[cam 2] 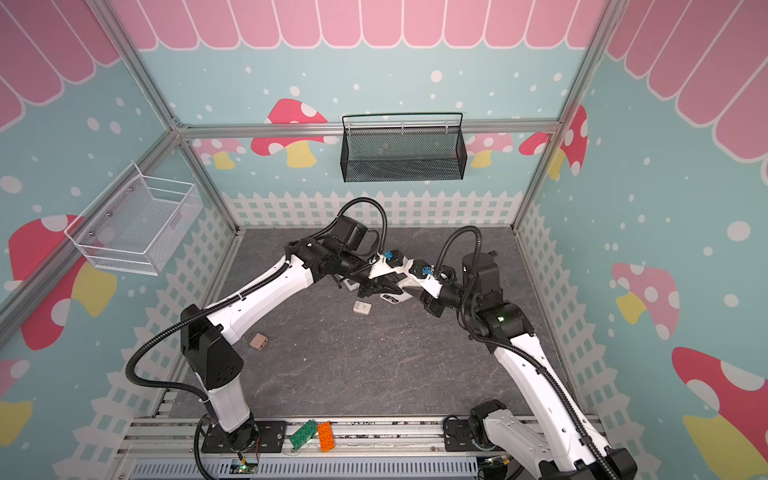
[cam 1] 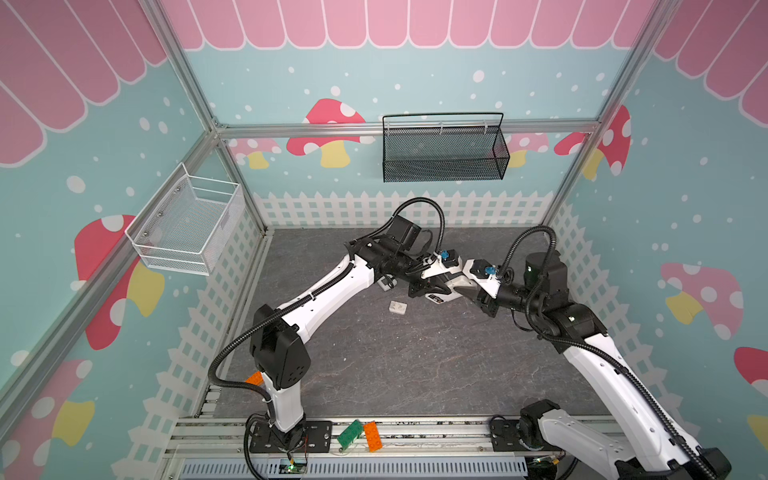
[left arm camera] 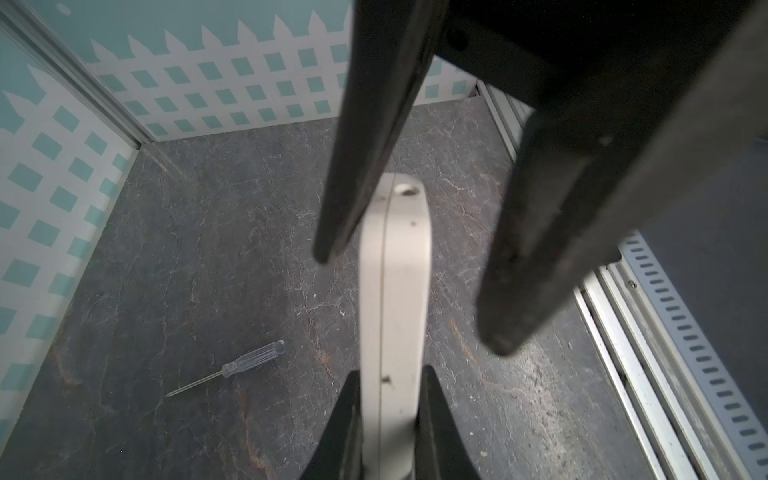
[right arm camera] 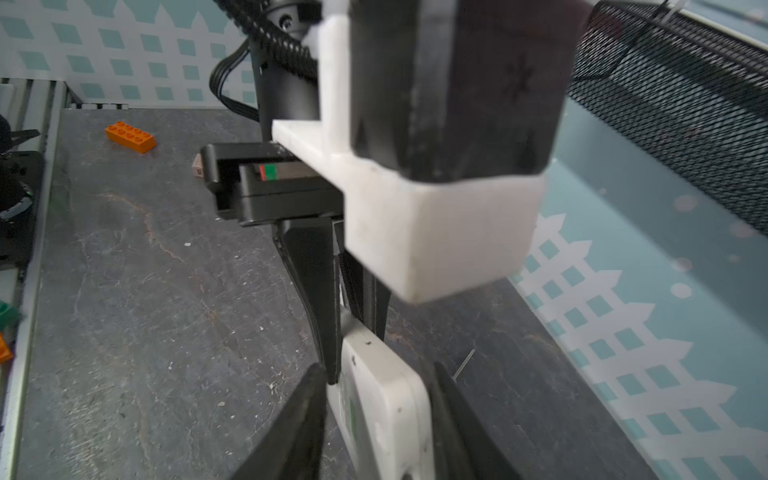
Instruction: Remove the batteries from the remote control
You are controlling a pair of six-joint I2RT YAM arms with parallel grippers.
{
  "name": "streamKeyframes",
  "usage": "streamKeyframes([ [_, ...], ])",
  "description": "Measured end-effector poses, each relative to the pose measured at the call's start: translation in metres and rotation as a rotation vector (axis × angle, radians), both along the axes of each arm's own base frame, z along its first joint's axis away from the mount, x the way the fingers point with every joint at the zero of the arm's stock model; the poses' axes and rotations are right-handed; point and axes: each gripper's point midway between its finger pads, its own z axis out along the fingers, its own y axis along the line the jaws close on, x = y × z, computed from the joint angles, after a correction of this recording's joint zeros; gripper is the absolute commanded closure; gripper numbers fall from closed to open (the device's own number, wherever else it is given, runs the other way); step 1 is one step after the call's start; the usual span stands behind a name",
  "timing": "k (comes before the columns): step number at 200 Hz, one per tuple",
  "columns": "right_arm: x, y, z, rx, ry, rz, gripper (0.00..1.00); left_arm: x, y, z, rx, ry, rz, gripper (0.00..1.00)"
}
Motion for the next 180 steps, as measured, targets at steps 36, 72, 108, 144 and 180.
streamKeyframes([
  [36, -0.017, -0.019, 0.034, 0.147, -0.089, -0.121, 0.34, 0.046, 0.004, 0.018, -0.085, 0.092, 0.220, 0.93],
  [72, -0.023, -0.047, 0.038, 0.337, -0.089, -0.301, 0.25, 0.097, 0.016, 0.046, -0.221, 0.213, 0.495, 0.97],
  [108, 0.000, -0.057, 0.003, 0.494, 0.079, -0.459, 0.19, 0.127, 0.027, 0.063, -0.337, 0.382, 0.711, 1.00],
  [144, 0.028, -0.048, -0.015, 0.602, 0.193, -0.533, 0.19, 0.129, 0.026, 0.063, -0.371, 0.499, 0.790, 1.00],
  [180, 0.052, -0.029, -0.040, 0.615, 0.289, -0.567, 0.18, 0.126, 0.023, 0.038, -0.337, 0.574, 0.838, 1.00],
])
